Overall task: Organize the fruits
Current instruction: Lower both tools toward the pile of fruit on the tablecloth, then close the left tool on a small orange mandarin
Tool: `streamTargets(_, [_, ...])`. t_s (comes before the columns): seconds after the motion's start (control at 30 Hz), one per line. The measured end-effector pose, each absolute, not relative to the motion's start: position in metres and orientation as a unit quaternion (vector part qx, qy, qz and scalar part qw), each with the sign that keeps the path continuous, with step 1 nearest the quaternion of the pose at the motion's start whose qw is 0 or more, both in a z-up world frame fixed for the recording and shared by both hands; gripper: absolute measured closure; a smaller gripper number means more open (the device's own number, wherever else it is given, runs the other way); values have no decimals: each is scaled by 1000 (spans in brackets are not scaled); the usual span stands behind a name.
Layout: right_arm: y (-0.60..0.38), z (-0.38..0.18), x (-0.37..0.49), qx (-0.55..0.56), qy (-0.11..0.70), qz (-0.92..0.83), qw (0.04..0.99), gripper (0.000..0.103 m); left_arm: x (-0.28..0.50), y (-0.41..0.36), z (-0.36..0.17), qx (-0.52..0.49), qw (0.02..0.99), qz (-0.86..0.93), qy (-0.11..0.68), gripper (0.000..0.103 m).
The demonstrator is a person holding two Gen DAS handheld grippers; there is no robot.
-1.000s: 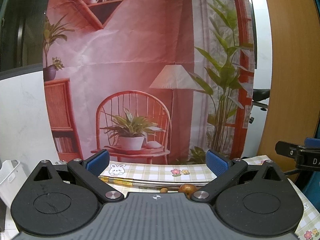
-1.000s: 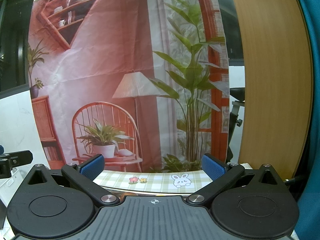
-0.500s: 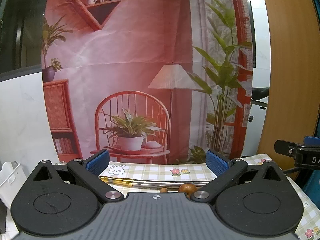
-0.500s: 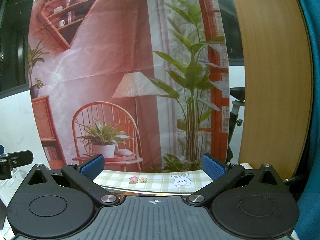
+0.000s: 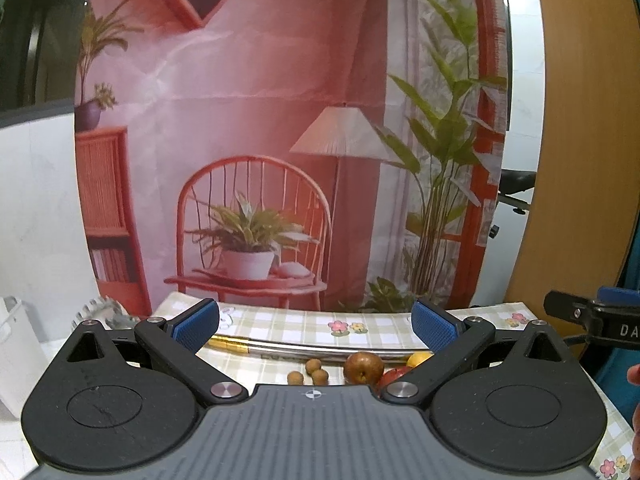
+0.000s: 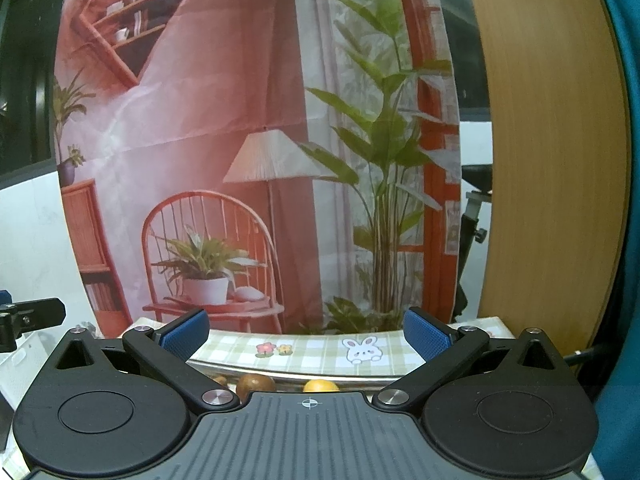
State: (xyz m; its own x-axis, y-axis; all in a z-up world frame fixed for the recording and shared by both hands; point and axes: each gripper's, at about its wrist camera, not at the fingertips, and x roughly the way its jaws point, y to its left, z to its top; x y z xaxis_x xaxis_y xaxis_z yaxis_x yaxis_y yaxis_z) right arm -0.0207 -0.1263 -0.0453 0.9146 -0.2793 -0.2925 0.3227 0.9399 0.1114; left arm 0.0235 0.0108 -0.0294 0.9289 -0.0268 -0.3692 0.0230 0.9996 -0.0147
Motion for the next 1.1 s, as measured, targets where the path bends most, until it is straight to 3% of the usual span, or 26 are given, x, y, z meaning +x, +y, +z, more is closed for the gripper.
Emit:
streamTargets(0.7, [-163, -121, 20, 127, 188, -109, 968, 0, 88, 39, -115, -35, 966, 3, 254, 0])
streamTargets(1.1, [-172, -161, 52, 98, 229, -121, 961, 0, 140, 13, -165, 43, 949, -61, 307, 3])
